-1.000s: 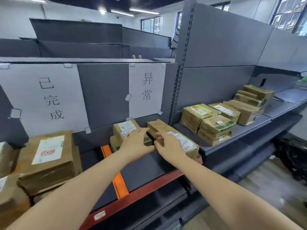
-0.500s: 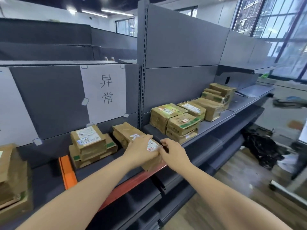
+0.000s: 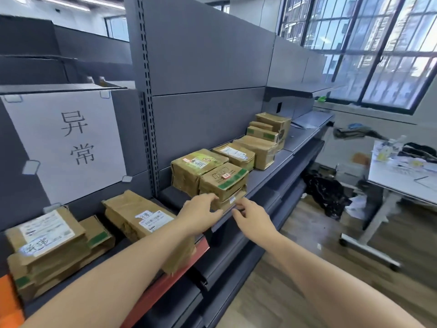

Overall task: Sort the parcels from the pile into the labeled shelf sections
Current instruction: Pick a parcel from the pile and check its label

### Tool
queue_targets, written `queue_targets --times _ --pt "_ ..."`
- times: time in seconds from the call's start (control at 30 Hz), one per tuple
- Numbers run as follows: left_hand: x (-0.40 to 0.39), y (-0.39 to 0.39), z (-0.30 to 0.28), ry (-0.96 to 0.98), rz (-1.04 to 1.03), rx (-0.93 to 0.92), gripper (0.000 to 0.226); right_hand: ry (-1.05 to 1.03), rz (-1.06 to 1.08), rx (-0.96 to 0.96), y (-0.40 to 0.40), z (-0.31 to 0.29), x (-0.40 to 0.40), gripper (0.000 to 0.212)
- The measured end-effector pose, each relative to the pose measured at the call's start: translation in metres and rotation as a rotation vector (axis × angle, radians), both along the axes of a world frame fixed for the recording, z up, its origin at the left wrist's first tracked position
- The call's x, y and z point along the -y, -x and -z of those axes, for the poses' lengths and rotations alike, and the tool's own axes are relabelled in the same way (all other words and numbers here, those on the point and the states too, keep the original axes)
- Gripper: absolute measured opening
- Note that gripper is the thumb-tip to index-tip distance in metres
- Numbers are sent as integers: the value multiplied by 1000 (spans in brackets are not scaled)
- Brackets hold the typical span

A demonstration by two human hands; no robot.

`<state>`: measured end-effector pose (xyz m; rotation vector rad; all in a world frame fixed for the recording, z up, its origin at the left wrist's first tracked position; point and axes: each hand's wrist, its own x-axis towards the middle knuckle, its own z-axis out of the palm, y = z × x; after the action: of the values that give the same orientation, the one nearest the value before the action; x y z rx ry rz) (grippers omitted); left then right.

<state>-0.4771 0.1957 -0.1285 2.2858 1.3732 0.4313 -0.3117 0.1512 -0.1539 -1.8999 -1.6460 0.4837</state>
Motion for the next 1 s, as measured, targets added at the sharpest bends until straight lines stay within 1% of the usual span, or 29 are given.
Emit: queue_targets --times 0.13,0.27,0.57,0.73,0.87,1.0 --pt "-42 -15 -3 5 28 -12 46 -3 62 -19 -15 -3 -34 31" --pt "-74 -29 -2 26 39 1 41 9 98 13 -27 -2 -60 31" --pt "-126 -76 9 100 19 90 44 14 141 -36 -74 4 -107 33" --pt "-149 -118 13 98 -8 103 38 7 110 -21 -120 11 -135 43" --pt "-168 -161 11 123 -35 129 35 12 71 0 -170 11 -164 44" --pt "-188 -202 10 99 -82 137 31 8 32 29 -217 6 -194 45"
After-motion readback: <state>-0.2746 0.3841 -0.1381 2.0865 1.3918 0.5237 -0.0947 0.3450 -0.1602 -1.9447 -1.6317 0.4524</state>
